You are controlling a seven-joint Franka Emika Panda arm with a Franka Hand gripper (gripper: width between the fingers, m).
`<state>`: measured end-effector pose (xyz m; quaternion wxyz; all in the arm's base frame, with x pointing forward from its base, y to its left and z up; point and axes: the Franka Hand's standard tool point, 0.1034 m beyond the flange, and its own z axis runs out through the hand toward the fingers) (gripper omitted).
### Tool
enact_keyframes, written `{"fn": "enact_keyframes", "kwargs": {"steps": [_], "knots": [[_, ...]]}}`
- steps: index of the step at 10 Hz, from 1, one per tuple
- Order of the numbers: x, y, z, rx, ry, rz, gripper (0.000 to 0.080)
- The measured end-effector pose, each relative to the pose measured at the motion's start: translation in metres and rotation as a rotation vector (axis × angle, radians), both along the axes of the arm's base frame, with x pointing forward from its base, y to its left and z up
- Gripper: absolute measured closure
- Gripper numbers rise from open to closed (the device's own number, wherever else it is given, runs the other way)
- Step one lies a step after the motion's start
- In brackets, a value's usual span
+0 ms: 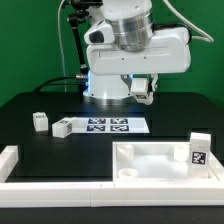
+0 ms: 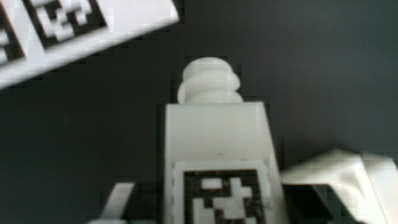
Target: Assemble square table
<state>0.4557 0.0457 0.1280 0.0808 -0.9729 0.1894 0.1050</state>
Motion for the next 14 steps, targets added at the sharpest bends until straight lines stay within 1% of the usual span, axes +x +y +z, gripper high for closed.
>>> {"fn": "enact_keyframes", "kwargs": {"steps": [1,2,3,4,5,6,7,9,10,12,13,14], "knots": [[0.019,-0.006,0.011,-0.011,-0.069,0.013,0.0516],[0.037,-0.016,0.022,-0.013,-0.113,0.021,0.0515],[0.058,-0.023,0.032,-0.05,-0.207,0.031,0.0515],[0.07,-0.025,0.039,-0.08,-0.298,0.031,0.0516],[0.065,-0.022,0.033,-0.103,-0.363,0.026,0.0515],[0.064,-0.021,0.031,-0.12,-0.412,0.019,0.0515],[0.067,-0.02,0.033,-0.146,-0.504,0.011,0.0515],[0.066,-0.017,0.029,-0.187,-0.631,0.016,0.0515],[0.073,-0.017,0.022,-0.216,-0.694,0.03,0.0515],[0.1,-0.023,0.011,-0.285,-0.804,0.092,0.0515],[0.112,-0.019,0.005,-0.287,-0.795,0.113,0.0515],[0.118,-0.013,0.006,-0.284,-0.798,0.126,0.0515]]}}
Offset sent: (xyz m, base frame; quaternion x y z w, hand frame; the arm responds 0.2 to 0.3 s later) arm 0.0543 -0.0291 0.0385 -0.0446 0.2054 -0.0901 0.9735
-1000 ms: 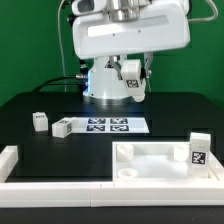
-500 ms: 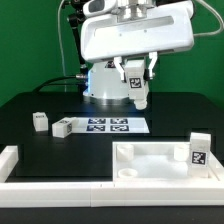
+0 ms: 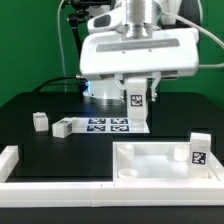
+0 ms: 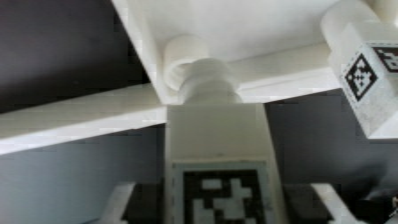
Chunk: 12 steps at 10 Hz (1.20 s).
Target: Assemble square table
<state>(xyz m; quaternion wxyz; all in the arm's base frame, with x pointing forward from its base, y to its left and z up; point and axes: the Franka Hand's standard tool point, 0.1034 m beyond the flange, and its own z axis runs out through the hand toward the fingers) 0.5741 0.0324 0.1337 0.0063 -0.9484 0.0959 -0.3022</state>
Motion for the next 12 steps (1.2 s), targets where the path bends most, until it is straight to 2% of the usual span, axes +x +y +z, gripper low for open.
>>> {"fn": "enact_keyframes", "kwargs": {"steps": [3,4,5,8,12], "knots": [[-0.001,-0.002,-0.001,-0.002,0.002,-0.002,0.0515],[-0.001,-0.003,-0.004,-0.009,0.005,0.003,0.0515],[0.001,-0.009,-0.013,-0.021,0.017,0.008,0.0515],[0.019,-0.027,-0.021,-0.016,0.026,-0.015,0.0515],[0.033,-0.035,-0.032,-0.015,0.024,-0.029,0.0515]]}}
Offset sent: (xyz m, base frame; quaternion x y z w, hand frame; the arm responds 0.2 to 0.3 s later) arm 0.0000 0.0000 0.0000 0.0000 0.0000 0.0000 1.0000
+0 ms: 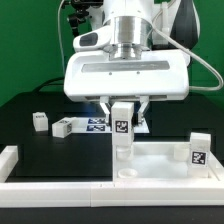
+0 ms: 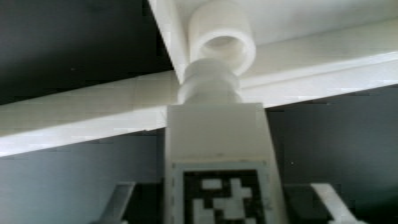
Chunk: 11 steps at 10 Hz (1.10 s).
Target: Assemble square table
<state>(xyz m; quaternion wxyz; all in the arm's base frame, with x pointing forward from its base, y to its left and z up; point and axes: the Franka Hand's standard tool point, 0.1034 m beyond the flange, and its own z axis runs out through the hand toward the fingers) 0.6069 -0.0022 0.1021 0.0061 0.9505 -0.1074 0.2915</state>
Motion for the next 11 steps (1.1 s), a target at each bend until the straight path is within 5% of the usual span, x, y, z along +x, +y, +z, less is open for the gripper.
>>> {"fn": "enact_keyframes", "kwargs": {"steps": [5,11], "knots": [[0.005,0.009,-0.021,-0.009,0.006,0.013,0.0515],[0.005,0.009,-0.022,-0.009,0.006,0.012,0.0515]]}}
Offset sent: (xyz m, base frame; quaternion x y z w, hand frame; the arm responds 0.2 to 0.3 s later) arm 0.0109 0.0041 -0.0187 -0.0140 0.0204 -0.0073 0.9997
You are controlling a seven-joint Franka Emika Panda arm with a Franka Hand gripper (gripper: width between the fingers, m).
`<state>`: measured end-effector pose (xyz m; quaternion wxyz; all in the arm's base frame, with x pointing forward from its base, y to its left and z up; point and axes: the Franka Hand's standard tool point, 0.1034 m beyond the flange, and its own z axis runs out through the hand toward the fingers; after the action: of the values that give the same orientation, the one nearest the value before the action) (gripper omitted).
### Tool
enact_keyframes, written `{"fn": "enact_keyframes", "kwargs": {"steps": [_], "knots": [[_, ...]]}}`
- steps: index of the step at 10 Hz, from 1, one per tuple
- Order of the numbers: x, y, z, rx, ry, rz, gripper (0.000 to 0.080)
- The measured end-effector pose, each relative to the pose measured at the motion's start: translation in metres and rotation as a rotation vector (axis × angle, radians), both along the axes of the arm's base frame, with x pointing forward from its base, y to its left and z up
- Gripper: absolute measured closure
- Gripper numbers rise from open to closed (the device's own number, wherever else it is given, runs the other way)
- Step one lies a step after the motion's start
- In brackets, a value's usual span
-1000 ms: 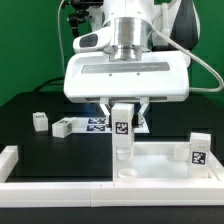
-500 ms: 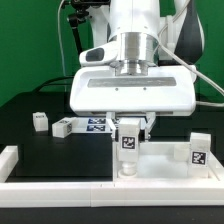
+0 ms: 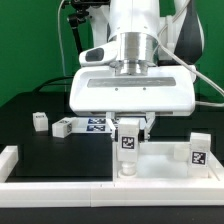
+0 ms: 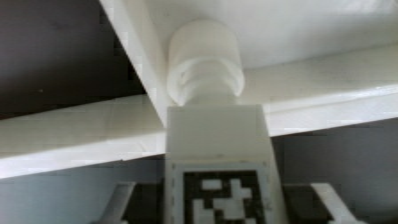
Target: Assemble square table
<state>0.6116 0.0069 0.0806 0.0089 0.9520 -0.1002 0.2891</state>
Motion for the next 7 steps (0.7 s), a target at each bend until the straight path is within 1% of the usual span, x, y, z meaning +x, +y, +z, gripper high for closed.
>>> {"fn": "enact_keyframes", "kwargs": {"steps": [2,4,7], "knots": [[0.003,-0.003,-0.002,-0.002,-0.001,-0.002,0.0515],[0.007,-0.001,-0.01,-0.008,-0.014,0.002,0.0515],[0.008,-0.001,-0.01,-0.009,-0.017,0.002,0.0515]]}}
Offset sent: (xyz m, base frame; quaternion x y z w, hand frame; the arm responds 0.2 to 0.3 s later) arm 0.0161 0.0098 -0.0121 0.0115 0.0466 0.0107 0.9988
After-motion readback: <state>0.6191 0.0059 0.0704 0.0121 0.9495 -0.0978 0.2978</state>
